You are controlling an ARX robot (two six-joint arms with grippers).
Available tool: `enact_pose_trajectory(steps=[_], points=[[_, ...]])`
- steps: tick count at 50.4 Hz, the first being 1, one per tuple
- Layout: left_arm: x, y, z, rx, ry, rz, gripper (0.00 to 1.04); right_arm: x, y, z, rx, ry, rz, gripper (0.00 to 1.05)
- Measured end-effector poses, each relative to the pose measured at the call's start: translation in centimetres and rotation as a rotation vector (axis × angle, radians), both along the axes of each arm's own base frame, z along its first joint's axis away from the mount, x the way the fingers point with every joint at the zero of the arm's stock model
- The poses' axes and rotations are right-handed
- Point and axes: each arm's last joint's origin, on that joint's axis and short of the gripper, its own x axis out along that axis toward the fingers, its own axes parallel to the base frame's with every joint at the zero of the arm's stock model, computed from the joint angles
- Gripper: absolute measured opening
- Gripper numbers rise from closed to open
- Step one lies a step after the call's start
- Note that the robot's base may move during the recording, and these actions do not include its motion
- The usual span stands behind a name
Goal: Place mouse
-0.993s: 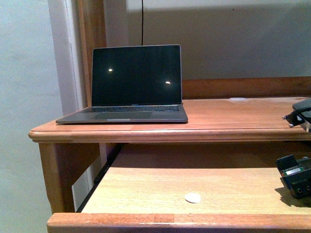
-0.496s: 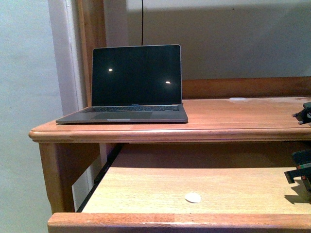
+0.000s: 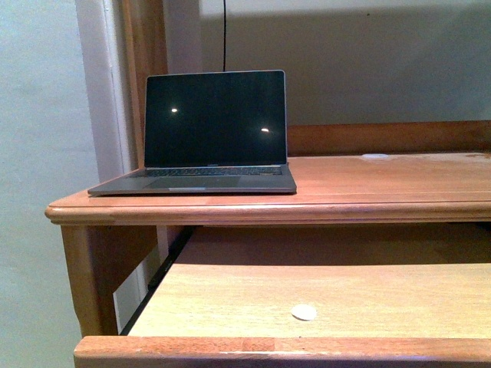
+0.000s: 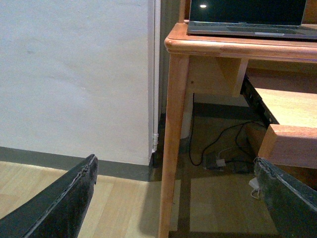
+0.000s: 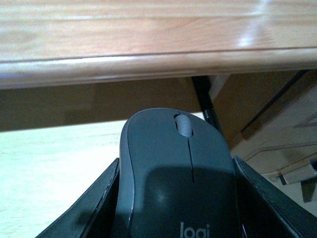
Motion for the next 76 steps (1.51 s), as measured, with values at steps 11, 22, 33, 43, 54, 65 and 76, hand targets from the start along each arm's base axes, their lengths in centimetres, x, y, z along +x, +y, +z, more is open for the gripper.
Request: enact_pose_trajectory(steps=[11, 22, 33, 43, 54, 65, 76], points=[[0.0, 0.0, 0.0, 0.0, 0.0, 0.0, 0.97, 1.0, 1.9, 3.7, 0.032, -0.065, 0.015, 0.58], [0.0, 0.0, 0.0, 0.0, 0.0, 0.0, 0.97, 3.6, 6.4, 6.4, 0.021, -0.126, 0.05, 0.58], [0.0, 0.0, 0.0, 0.0, 0.0, 0.0, 0.97, 8.2, 11.5, 5.6, -0.033, -0.12, 0.043, 0.58], [0.0, 0.0, 0.0, 0.0, 0.0, 0.0, 0.97, 11.6, 12.8, 4.7, -0.076, -0.121, 0.007, 0.58], [0.0, 0.0, 0.0, 0.0, 0.0, 0.0, 0.97, 13.8, 13.9, 3.9, -0.11, -0.11, -0.002, 0.58], [0.0, 0.0, 0.0, 0.0, 0.0, 0.0, 0.97, 14.8, 14.5, 2.8, -0.13, -0.091, -0.001, 0.58], [0.0, 0.0, 0.0, 0.0, 0.0, 0.0, 0.97, 15.2, 14.8, 2.7, -0.145, -0.091, 0.005, 0.58]])
